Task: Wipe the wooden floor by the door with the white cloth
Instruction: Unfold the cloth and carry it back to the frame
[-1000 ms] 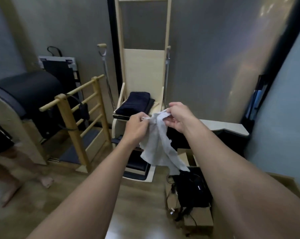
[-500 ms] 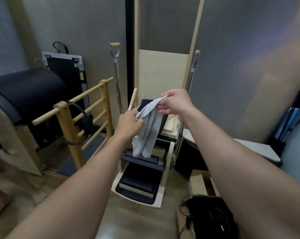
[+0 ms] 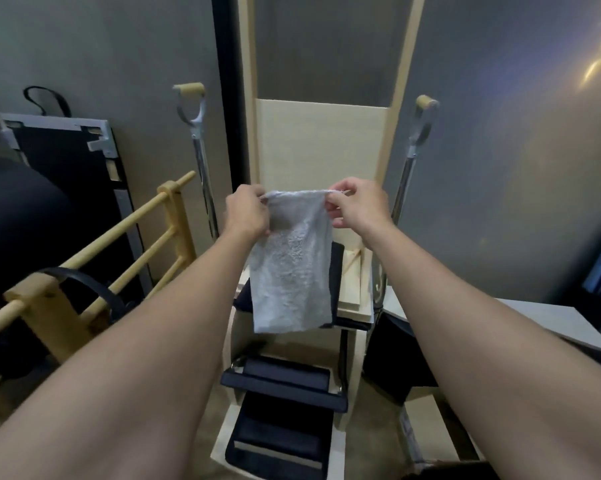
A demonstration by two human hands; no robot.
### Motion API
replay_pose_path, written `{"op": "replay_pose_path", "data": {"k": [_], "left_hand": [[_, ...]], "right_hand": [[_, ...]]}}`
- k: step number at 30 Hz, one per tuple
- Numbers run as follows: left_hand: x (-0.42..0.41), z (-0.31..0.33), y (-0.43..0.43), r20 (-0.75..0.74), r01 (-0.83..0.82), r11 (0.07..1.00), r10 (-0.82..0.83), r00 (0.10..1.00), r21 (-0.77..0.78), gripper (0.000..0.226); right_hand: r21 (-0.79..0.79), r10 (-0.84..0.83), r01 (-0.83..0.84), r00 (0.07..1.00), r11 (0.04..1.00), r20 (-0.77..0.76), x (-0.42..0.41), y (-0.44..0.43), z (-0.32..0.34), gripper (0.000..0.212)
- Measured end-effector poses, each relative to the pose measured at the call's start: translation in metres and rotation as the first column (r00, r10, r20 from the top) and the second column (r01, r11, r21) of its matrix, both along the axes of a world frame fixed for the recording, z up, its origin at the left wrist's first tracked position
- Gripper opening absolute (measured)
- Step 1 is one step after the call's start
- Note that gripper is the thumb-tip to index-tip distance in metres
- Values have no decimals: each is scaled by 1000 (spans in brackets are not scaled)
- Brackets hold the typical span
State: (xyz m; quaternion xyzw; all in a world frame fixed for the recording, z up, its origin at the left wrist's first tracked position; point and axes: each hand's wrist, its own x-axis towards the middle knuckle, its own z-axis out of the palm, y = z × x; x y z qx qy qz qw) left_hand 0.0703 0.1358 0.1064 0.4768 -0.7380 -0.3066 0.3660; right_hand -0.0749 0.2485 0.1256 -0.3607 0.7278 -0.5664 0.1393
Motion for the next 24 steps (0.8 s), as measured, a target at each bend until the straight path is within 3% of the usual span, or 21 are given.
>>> {"op": "replay_pose_path", "data": {"k": [7, 11, 15, 17, 19, 21, 24], "left_hand": [[-72, -5, -120, -80, 100, 995, -101, 992, -10, 30], [-88, -49, -169, 124, 180, 984, -178, 976, -4, 25], [-91, -135, -212, 311, 265, 908, -367, 877, 323, 24], [-94, -170, -228, 280, 266, 794, -473, 835, 547, 29], [-102, -189, -243, 259, 246, 700, -532, 806, 670, 29], [-118, -201, -263, 260, 238, 674, -549, 794, 699, 25], [-147, -214, -295, 246, 273, 812, -446, 861, 516, 17]], "right_hand": [[-46, -85, 87, 996, 995, 37, -74, -123, -17, 8], [149, -99, 95, 995, 984, 22, -90, -165, -66, 8], [470, -65, 13, 993, 883, 94, -84, -190, -142, 14], [649, -20, -86, 988, 756, 155, -83, -198, -172, 16], [729, -45, -156, 968, 667, 248, -89, -208, -191, 15], [709, -125, -131, 947, 693, 297, -102, -225, -199, 14], [555, -268, 28, 895, 832, 356, -125, -261, -210, 22]]}}
